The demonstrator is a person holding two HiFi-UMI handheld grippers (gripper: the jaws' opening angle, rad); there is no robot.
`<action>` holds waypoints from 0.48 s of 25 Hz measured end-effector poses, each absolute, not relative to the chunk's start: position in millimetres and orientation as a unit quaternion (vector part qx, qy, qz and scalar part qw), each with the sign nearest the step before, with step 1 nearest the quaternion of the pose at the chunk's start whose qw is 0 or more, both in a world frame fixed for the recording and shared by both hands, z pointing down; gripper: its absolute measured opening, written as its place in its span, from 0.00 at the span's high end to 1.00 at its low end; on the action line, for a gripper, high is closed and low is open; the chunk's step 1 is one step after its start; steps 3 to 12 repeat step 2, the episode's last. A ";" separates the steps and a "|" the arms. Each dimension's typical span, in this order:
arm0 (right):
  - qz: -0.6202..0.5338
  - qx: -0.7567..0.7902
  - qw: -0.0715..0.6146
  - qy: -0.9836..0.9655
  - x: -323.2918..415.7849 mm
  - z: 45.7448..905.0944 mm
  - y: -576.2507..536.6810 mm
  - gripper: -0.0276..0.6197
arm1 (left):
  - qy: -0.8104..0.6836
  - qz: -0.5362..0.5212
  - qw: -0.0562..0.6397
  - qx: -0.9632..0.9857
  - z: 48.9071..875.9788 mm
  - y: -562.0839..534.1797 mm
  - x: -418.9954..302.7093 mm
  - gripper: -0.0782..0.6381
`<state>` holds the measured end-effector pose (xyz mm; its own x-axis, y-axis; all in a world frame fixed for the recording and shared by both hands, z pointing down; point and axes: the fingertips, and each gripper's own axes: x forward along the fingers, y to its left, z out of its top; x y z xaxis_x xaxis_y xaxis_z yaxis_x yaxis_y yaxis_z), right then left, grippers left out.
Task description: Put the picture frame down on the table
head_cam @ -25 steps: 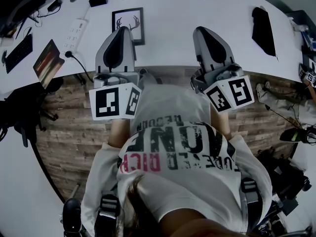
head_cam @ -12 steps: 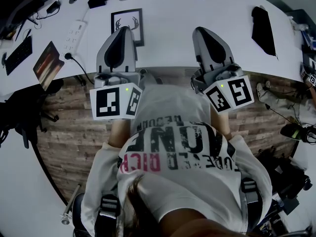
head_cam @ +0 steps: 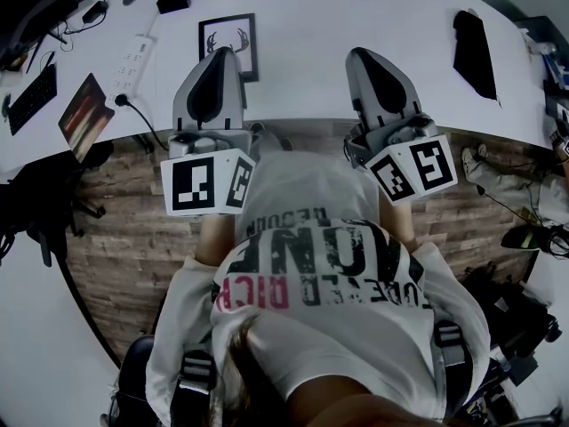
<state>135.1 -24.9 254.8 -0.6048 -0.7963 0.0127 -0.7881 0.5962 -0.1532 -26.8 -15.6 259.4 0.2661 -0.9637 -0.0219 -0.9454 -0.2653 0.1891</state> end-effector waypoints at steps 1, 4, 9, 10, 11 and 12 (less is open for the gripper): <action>-0.072 -0.443 0.028 0.893 134.7 255.2 -24.7 0.95 | -0.602 -0.066 0.069 0.793 260.0 -15.4 -26.8 0.89; -0.072 -0.443 0.028 0.893 134.4 255.7 -24.5 0.95 | -0.602 -0.065 0.070 0.793 260.7 -15.2 -26.9 0.89; -0.072 -0.443 0.028 0.893 134.4 255.7 -24.5 0.95 | -0.602 -0.065 0.070 0.793 260.7 -15.2 -26.9 0.89; -0.072 -0.443 0.028 0.893 134.4 255.7 -24.5 0.95 | -0.602 -0.065 0.070 0.793 260.7 -15.2 -26.9 0.89; -0.072 -0.443 0.028 0.893 134.4 255.7 -24.5 0.95 | -0.602 -0.065 0.070 0.793 260.7 -15.2 -26.9 0.89; -0.072 -0.443 0.028 0.893 134.4 255.7 -24.5 0.95 | -0.602 -0.065 0.070 0.793 260.7 -15.2 -26.9 0.89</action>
